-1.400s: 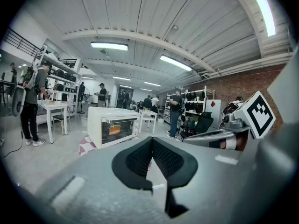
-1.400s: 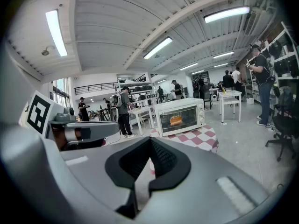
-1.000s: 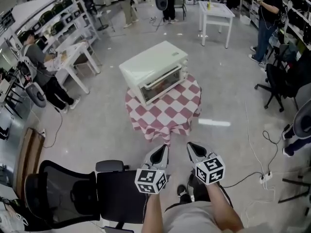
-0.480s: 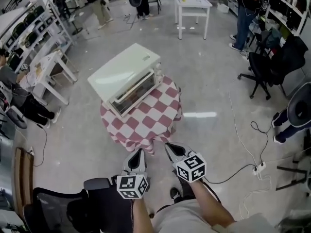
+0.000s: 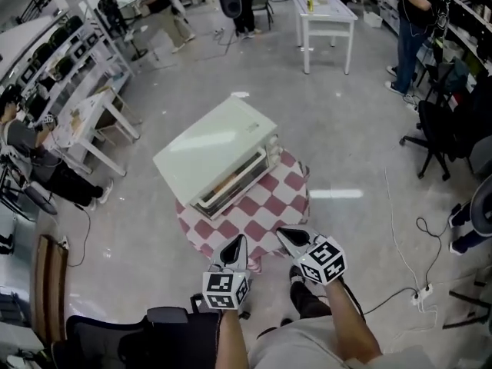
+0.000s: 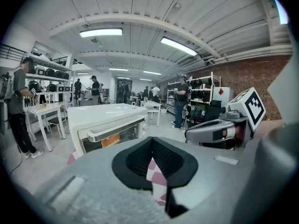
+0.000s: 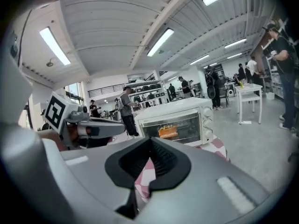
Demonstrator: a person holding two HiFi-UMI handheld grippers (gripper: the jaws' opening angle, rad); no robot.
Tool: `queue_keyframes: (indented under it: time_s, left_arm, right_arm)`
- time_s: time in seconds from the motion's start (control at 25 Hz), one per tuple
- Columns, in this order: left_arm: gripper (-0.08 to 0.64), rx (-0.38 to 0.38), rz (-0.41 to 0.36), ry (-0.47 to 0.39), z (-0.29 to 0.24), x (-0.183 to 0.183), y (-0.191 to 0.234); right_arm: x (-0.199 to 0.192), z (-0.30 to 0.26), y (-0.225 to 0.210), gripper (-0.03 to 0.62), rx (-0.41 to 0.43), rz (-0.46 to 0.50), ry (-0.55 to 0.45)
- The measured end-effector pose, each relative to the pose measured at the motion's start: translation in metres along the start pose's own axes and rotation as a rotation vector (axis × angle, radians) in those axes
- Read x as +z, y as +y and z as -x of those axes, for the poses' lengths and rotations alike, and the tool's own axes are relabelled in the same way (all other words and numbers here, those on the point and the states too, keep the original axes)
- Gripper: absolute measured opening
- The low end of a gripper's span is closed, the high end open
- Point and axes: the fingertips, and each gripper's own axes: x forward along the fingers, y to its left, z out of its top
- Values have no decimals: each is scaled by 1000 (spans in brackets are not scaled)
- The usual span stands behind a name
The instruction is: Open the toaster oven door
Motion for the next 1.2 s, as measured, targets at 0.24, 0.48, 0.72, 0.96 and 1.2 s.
queue_keyframes:
  time_s: [0.24, 0.48, 0.72, 0.96, 1.2]
  left_arm:
    - [6, 41, -107, 54, -48, 14, 34]
    - [6, 141, -168, 105, -60, 21, 69]
    - [6, 194, -223, 179, -69, 16, 100]
    - [8, 191, -261, 220, -82, 18, 112]
    - [63, 155, -319, 261, -103, 15, 126]
  right_arm:
    - [23, -50, -48, 3, 64, 165, 80]
    - [34, -106, -69, 3, 180, 522, 251]
    - [46, -149, -67, 3, 306, 754, 324]
    - [47, -173, -64, 25, 383, 809, 383]
    - [33, -197, -67, 96, 415, 895, 452]
